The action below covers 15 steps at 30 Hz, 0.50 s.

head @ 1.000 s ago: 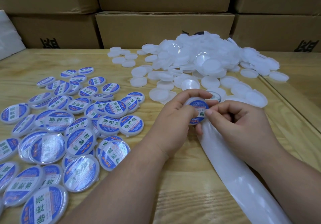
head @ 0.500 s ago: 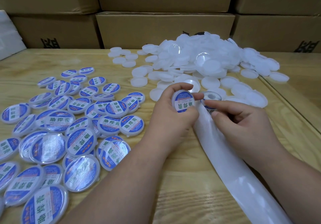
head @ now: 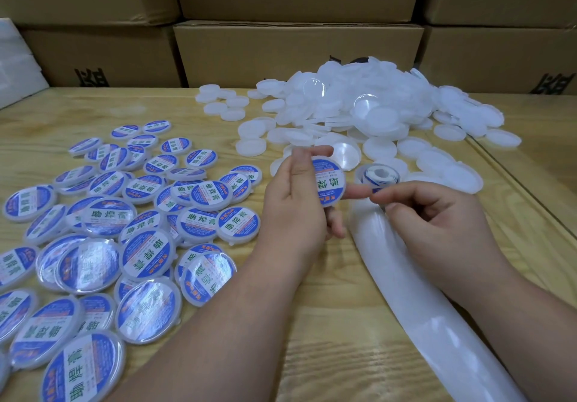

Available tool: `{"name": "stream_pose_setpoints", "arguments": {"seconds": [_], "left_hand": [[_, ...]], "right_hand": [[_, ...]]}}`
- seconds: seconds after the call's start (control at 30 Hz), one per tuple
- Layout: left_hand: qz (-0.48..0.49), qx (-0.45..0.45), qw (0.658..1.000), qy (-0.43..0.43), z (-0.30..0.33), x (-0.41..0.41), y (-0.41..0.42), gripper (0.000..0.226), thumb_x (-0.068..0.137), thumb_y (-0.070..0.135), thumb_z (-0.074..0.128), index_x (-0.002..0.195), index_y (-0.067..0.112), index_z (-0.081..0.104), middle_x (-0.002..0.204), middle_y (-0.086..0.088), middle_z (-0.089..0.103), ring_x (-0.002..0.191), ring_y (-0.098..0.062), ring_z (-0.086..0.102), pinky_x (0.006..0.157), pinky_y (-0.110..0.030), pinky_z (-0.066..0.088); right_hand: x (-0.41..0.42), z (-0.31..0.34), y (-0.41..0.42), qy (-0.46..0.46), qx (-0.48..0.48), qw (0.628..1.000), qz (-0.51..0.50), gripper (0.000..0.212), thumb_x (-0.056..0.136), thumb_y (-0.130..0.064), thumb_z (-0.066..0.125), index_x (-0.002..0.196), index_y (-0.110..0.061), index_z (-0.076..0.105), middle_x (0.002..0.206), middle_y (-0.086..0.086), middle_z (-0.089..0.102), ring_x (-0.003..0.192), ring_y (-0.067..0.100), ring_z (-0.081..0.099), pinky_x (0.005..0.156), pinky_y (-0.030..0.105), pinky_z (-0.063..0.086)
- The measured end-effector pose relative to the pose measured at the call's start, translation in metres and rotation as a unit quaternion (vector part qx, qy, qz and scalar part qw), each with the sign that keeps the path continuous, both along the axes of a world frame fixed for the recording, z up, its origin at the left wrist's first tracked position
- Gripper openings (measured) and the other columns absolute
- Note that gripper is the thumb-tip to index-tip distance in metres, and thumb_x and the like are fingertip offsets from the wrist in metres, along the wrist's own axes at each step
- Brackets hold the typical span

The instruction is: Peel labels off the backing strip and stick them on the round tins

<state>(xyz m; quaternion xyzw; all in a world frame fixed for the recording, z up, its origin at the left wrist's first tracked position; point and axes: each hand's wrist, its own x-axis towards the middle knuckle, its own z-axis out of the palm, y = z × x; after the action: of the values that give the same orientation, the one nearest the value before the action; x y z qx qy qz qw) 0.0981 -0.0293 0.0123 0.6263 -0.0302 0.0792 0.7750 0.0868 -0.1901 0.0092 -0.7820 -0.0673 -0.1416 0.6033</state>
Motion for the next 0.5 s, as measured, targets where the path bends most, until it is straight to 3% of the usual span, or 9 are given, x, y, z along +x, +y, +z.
{"name": "stream_pose_setpoints", "arguments": {"seconds": [0.13,0.23,0.37,0.43,0.5], "left_hand": [[0.025,-0.001,1.000,-0.003,-0.001,0.001,-0.002,0.035,0.107,0.054,0.029,0.110,0.037,0.060,0.053,0.003,0.060,0.038,-0.014,0.045,0.036,-0.020,0.034],[0.010,-0.023,1.000,0.009,-0.001,0.003,-0.002,0.014,0.107,0.041,0.043,0.116,0.038,0.052,0.058,0.006,0.059,0.044,-0.010,0.050,0.038,-0.019,0.037],[0.026,0.008,1.000,0.003,-0.007,0.010,-0.001,0.038,0.103,0.027,0.055,0.131,0.045,0.038,0.073,0.009,0.069,0.051,-0.010,0.051,0.048,-0.021,0.042],[0.054,0.009,0.998,0.009,-0.009,0.013,0.001,0.036,0.101,0.023,0.058,0.129,0.041,0.044,0.081,0.011,0.073,0.056,-0.009,0.052,0.052,-0.022,0.043],[0.075,-0.021,0.997,0.023,-0.006,0.014,0.004,0.019,0.099,0.022,0.061,0.116,0.030,0.065,0.078,0.011,0.071,0.058,-0.008,0.053,0.054,-0.023,0.042]], "right_hand": [[0.000,0.000,0.000,0.009,0.002,1.000,-0.002,0.042,0.091,0.003,0.060,0.078,-0.031,0.079,0.055,-0.011,0.059,0.044,0.003,0.037,0.043,0.011,0.030],[0.000,0.000,0.000,0.013,-0.001,1.000,-0.003,0.043,0.091,0.002,0.059,0.078,-0.034,0.079,0.053,-0.010,0.054,0.043,0.004,0.034,0.041,0.012,0.028],[0.000,0.001,-0.001,0.021,-0.006,1.000,-0.005,0.043,0.091,0.000,0.060,0.076,-0.036,0.079,0.051,-0.010,0.051,0.044,0.005,0.033,0.041,0.013,0.027],[-0.001,0.002,-0.001,0.023,-0.004,1.000,-0.003,0.042,0.091,0.000,0.060,0.076,-0.035,0.079,0.052,-0.011,0.053,0.044,0.005,0.035,0.042,0.013,0.029],[-0.001,0.002,-0.002,0.026,-0.003,1.000,-0.003,0.042,0.091,0.000,0.060,0.076,-0.035,0.079,0.051,-0.012,0.054,0.044,0.005,0.035,0.042,0.013,0.029]]}}
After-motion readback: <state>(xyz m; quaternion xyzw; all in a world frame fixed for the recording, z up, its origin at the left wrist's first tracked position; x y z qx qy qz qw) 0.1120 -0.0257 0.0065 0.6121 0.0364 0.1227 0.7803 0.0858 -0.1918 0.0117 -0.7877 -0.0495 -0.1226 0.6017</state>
